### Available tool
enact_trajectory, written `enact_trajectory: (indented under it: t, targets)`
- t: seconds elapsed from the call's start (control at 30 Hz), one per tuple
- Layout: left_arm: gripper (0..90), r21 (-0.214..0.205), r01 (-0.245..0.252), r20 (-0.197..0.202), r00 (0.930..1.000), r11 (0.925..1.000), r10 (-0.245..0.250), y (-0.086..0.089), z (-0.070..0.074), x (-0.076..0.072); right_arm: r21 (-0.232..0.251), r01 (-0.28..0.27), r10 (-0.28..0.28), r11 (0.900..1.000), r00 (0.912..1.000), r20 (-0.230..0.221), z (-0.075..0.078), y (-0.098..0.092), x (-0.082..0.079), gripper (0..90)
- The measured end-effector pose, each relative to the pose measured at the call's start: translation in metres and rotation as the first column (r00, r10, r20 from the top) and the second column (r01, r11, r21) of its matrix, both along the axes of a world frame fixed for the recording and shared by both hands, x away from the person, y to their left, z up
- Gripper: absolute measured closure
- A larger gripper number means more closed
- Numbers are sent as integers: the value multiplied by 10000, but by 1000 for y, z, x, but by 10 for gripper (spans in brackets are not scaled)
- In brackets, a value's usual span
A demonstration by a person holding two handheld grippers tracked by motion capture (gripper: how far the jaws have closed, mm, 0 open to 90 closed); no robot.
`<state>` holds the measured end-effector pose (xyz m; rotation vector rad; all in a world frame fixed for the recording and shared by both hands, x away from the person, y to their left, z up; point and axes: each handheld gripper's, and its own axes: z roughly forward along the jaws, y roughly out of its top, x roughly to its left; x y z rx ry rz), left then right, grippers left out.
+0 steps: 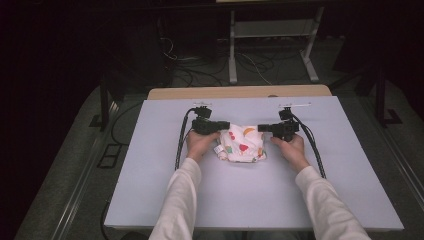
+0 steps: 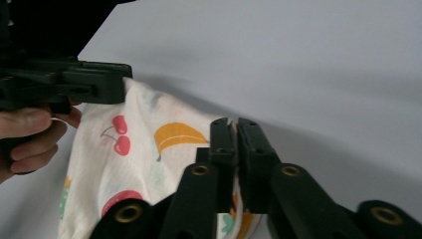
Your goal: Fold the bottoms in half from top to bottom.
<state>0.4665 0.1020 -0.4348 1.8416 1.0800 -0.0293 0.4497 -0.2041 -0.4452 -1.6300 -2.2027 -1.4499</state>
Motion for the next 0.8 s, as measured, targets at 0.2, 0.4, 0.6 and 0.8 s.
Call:
enact_trajectory:
  t: [0.2, 0.4, 0.6, 0.8]
  targets:
    - [487, 122, -12, -48, 10000, 9999, 13, 1, 6, -3, 964, -213, 198, 9951, 9997, 160, 6, -3, -2, 542]
    - [358, 147, 19, -35, 10000, 9999, -19, 6, 9, -6, 957, -706, 658, 9929, 9965, 521, 17, -4, -8, 360]
    - [223, -252, 35, -1, 10000, 9997, -35, 13, 15, -10, 969, -1065, 986, 9896, 9916, 833, 28, -10, -13, 225]
    - [83, -151, 100, 132, 9999, 9998, -98, 16, 20, -17, 864, -1097, 1011, 9902, 9900, 985, 36, -15, -20, 124]
